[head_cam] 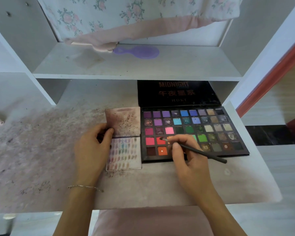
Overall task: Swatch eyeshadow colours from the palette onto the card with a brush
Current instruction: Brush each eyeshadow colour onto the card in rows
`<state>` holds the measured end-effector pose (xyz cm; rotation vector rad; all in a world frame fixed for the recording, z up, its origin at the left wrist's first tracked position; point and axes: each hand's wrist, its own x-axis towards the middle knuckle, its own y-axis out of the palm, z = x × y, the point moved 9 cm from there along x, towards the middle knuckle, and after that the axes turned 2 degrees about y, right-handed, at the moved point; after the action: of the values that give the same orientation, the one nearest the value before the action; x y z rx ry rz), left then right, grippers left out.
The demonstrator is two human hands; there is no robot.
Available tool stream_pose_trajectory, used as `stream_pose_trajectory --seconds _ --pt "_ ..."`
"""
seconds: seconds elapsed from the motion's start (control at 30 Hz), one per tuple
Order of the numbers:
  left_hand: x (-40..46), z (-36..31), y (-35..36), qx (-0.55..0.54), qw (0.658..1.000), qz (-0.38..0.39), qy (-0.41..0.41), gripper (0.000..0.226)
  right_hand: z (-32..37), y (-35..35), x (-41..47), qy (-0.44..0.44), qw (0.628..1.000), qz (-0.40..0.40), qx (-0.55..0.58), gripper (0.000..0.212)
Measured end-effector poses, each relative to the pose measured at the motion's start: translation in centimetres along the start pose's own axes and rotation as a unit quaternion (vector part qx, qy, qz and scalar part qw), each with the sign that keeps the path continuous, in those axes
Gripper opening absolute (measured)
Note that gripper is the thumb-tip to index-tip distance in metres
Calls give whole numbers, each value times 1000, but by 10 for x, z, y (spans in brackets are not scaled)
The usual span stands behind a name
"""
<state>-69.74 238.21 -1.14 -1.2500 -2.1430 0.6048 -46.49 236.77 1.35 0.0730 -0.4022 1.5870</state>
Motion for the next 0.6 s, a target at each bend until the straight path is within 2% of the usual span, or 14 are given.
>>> stream_pose_trajectory --seconds 0.07,0.27,0.47,0.6 --pt "0 0 0 0 1000 3 2 20 -1 -16 0 0 1000 -22 -21 13" --pt "2 3 3 -17 1000 15 -19 20 -18 -72 -9 39 992 -108 -60 33" --pt "0 -3 4 -16 999 -13 -34 26 -25 -114 -20 61 966 -202 -151 23" --pt "-3 -3 2 -32 999 -17 -34 26 -29 -118 -22 71 960 -213 -165 16"
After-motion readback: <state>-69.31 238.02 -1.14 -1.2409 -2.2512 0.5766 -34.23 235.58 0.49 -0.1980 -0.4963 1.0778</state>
